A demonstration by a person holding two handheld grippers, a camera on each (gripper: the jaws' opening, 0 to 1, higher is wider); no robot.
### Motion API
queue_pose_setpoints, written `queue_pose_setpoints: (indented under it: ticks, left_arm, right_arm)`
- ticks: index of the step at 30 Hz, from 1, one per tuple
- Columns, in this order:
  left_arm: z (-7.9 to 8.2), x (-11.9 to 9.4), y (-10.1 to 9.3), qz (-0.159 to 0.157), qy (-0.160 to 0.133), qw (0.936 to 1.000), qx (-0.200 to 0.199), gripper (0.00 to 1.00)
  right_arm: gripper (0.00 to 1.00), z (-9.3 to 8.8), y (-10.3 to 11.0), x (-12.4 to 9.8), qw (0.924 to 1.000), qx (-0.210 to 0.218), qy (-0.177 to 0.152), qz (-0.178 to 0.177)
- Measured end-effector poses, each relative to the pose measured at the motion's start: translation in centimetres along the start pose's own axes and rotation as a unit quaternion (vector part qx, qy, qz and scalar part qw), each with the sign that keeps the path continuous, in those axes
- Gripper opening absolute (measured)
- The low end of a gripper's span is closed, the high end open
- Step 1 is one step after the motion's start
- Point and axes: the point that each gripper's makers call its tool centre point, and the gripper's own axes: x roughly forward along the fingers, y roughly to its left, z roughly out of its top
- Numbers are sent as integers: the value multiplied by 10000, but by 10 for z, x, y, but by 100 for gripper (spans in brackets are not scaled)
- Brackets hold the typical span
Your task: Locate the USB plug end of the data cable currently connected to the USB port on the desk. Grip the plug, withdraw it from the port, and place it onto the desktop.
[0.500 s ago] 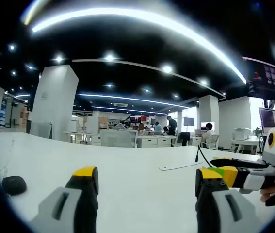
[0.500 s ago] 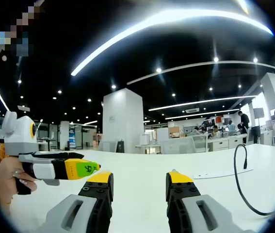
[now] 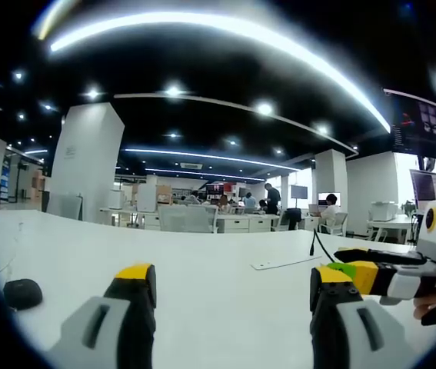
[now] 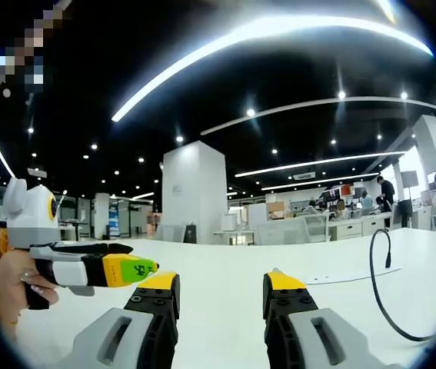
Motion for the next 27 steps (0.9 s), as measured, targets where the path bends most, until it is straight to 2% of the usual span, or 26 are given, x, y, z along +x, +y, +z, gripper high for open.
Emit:
queue_pose_setpoints:
  ticks: [15,27]
  left_arm:
    - [-5,2,-3,4,96,9999,68,82]
    - [-4,1,-2,-41,79,10000,17,83]
  right_arm:
    - [44,4,-6,-3,9999,63,-95,-62]
    - [44,4,2,-1,9999,63,-103,46]
